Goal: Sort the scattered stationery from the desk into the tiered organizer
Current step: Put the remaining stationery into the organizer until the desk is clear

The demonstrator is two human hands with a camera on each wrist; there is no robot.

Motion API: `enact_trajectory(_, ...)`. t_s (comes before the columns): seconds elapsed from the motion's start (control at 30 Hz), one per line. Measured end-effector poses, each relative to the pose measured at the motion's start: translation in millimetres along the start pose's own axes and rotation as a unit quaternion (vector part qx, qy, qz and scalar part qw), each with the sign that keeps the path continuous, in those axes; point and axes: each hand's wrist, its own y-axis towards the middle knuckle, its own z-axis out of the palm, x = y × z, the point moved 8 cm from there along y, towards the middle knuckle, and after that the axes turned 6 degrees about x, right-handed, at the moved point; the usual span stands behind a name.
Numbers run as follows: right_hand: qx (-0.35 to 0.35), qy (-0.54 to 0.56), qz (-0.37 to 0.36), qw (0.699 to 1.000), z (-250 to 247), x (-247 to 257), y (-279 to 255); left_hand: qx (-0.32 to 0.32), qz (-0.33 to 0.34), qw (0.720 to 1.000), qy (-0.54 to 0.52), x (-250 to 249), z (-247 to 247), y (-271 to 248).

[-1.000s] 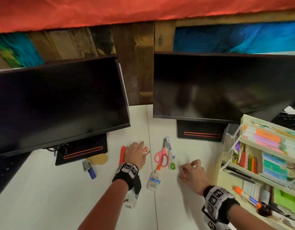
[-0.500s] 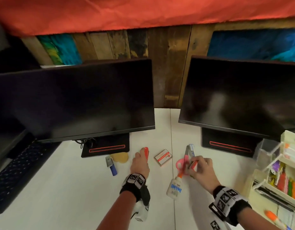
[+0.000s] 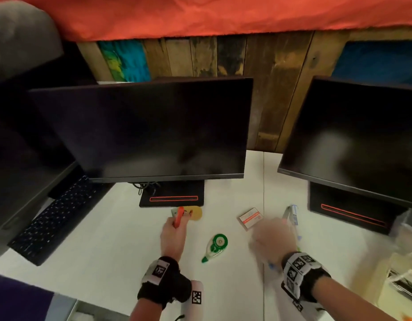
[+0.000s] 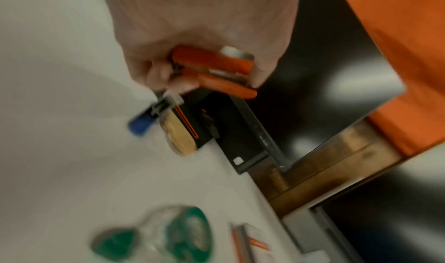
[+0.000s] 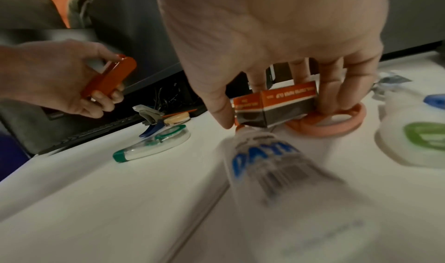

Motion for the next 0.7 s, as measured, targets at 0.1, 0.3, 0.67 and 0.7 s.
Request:
enact_trajectory(0.1, -0.018, -0.010, 0.015, 1.000, -4, 0, -10, -0.076, 0.005, 0.986, 0.150, -13, -20, 6)
enact_trajectory(0.3, -0.040, 0.018, -0.052, 0.998, -8, -2, -56, -0.077, -0.056, 0.979, 0.182, -15, -15, 31)
enact_trajectory(0.67, -0.110, 0.229, -0.095, 0.963, -28, -80, -124, -0.036, 0.150, 0.963, 0.221, -90, 37, -56)
enact_trajectory(0.7, -0.110, 0.264, -0.092, 0.954, -29, -87, -128, -0.012, 0.174, 0.963, 0.207, -102, 53, -71)
